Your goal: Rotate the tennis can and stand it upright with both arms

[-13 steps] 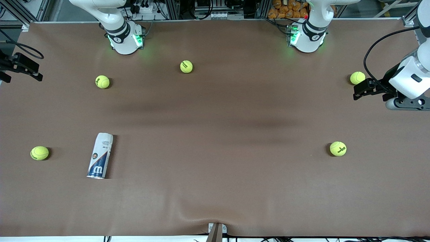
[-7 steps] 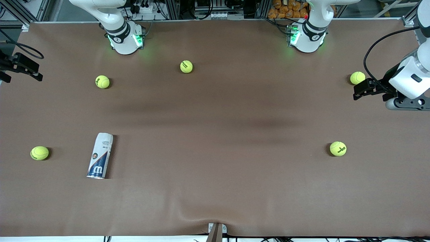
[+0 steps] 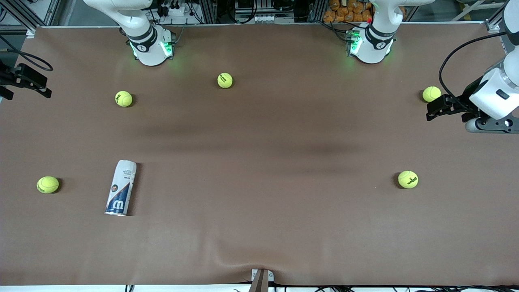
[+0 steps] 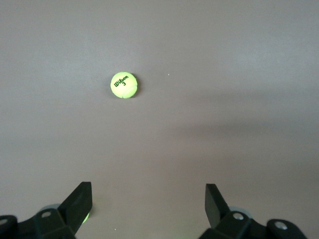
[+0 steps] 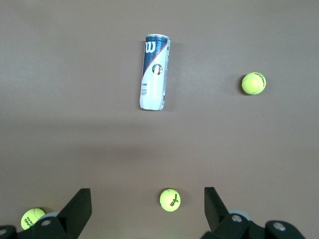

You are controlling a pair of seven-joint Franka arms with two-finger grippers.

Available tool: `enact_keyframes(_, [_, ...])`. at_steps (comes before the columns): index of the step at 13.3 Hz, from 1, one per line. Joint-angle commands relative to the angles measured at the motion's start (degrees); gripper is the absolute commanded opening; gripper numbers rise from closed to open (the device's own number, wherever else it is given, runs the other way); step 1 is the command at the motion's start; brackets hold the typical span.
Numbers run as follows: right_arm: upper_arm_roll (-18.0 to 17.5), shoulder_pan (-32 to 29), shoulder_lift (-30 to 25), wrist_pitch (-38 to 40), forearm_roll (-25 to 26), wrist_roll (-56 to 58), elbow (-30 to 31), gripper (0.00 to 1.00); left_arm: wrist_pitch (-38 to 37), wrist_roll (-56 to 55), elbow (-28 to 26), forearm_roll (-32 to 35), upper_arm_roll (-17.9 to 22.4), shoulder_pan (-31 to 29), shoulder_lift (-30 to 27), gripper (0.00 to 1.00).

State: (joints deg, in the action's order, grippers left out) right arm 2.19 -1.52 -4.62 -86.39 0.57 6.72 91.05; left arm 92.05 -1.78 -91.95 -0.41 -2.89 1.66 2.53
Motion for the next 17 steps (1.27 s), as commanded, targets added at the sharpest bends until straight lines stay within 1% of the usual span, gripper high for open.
enact_keyframes(1, [-0.78,-1.2,0.58,0.79,-0.39,-0.56,-1.23,1.0,-0.55,0.55,0.37,-1.0,-0.28,-0.51,0.11,1.0])
enact_keyframes(8, [-0.78,-1.11,0.67,0.7,-0.39,-0.3,-1.23,1.0,-0.55,0.55,0.46,-1.0,-0.28,-0.52,0.28,1.0])
enact_keyframes(13, [-0.87,-0.85,1.89,0.53,-0.48,-0.12,-1.32,1.0,-0.55,0.55,0.46,-1.0,-0.28,-0.43,0.28,1.0])
enact_keyframes(15, [-0.96,-0.33,4.52,0.53,-0.48,0.05,-1.4,1.0,-0.55,0.55,0.46,-1.0,-0.36,-0.51,0.37,1.0])
enact_keyframes(17, [-1.05,1.51,6.99,0.61,-0.48,0.05,-1.32,1.0,-0.55,0.55,0.46,-1.0,-0.28,-0.52,0.37,1.0])
